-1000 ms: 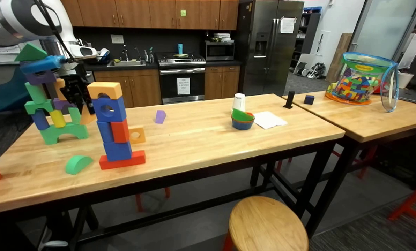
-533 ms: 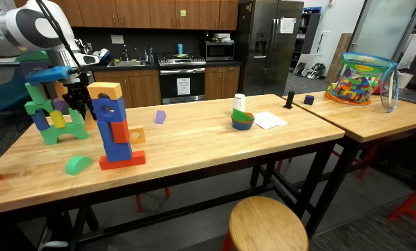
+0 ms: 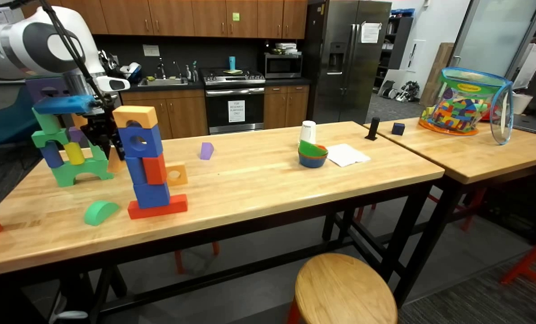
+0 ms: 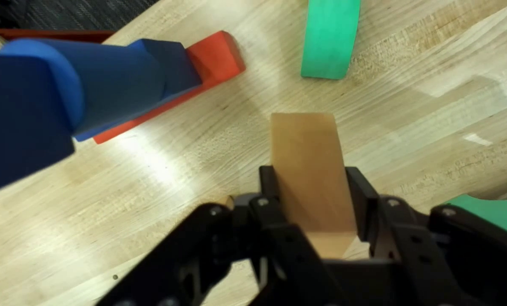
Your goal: Remove the top block from the stacked blocks
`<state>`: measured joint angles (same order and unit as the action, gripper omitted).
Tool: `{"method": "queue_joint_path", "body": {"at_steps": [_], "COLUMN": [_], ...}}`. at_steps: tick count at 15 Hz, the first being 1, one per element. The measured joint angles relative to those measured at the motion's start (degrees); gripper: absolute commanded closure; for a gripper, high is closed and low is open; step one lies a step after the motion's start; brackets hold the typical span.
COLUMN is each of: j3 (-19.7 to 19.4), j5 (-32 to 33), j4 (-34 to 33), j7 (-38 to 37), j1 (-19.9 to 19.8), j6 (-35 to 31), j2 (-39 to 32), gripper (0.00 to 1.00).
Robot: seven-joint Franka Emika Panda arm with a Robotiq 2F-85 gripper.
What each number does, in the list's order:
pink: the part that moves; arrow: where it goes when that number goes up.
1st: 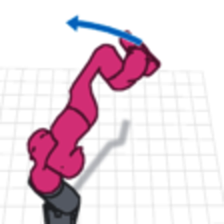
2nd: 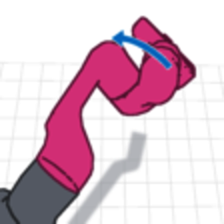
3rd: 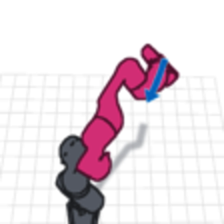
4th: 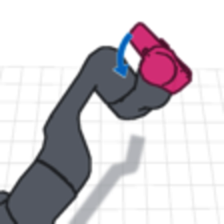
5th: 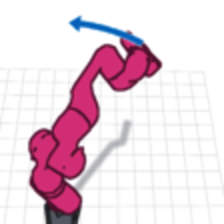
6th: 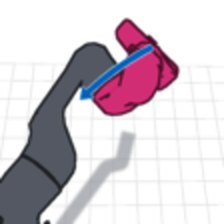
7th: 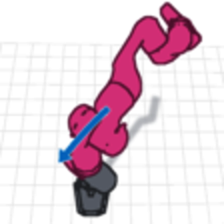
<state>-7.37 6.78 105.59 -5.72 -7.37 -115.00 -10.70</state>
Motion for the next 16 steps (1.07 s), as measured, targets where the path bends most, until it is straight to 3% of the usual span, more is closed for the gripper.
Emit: {"method": "queue_joint_path", "body": {"at_steps": [6, 7, 9, 12, 16], "j3": [0.00, 0.00, 0.00, 0.00, 0.00], "j5": [0.00, 0.00, 0.00, 0.05, 0.05], "j4": [0.55, 0.57, 0.57, 0.57, 0.57], "j7": [0.00, 0.00, -0.02, -0.45, -0.52], "j1": [0.02, 0.02, 0.01, 0.02, 0.06], "j6": [-0.14, -0.15, -0.15, 0.07, 0.19], "j2": [0.52, 0.52, 0.47, 0.21, 0.17], "gripper": [0.51, 0.26, 0.22, 0.04, 0.00]}}
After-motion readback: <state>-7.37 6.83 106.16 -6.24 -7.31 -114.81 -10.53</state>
